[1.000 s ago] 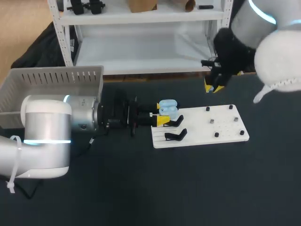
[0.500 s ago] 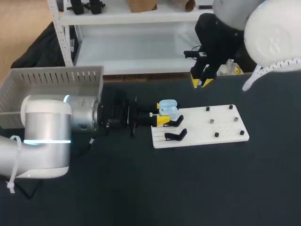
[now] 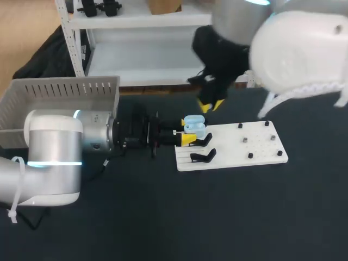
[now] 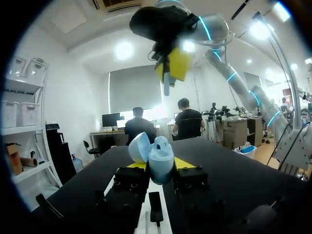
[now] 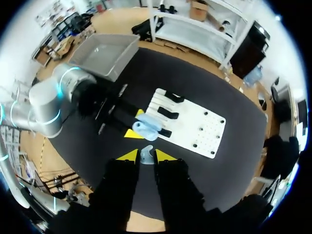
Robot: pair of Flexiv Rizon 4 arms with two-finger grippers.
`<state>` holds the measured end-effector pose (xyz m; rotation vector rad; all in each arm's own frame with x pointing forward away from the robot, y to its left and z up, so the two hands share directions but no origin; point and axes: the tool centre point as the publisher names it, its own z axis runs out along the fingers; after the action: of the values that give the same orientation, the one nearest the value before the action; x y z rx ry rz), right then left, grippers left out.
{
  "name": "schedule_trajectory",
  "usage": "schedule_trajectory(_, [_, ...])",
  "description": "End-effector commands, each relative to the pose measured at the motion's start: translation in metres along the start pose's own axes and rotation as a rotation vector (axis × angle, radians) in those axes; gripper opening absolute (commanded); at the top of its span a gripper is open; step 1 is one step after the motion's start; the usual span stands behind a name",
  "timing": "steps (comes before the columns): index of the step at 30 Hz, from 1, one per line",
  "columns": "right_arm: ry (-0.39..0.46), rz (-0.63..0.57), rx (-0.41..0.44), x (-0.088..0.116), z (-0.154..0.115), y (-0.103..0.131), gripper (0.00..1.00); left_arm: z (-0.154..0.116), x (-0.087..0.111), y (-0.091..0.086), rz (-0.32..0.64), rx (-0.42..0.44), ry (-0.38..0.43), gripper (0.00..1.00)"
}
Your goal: Pick up each earbud case from the left stands, insert the matching earbuds, close the lid, and place the case in the box.
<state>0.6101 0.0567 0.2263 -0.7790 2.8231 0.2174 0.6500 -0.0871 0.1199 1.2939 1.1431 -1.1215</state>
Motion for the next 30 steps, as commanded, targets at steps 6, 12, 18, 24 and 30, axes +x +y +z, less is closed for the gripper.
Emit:
schedule_trajectory(6, [0.040,-0.011,-0.037,-0.010,0.026,0.024,0.00,0.000,0.000,-0.001,0.001,-0.005,0.002,0.00])
schedule_trajectory(12, [0.039,-0.016,-0.049,-0.017,0.037,0.024,0.00,0.000,0.000,-0.001,0.001,-0.005,0.002,0.00])
schedule_trajectory(18, [0.062,-0.047,-0.020,-0.016,0.042,0.019,0.00,0.000,0.000,-0.001,0.001,-0.005,0.002,0.00])
schedule_trajectory(24, [0.059,-0.058,-0.013,-0.015,0.042,0.016,0.00,0.000,0.000,-0.001,0.001,-0.005,0.002,0.00])
schedule_trajectory(30, [0.059,-0.058,-0.013,-0.015,0.042,0.016,0.00,0.000,0.000,-0.001,0.001,-0.005,0.002,0.00])
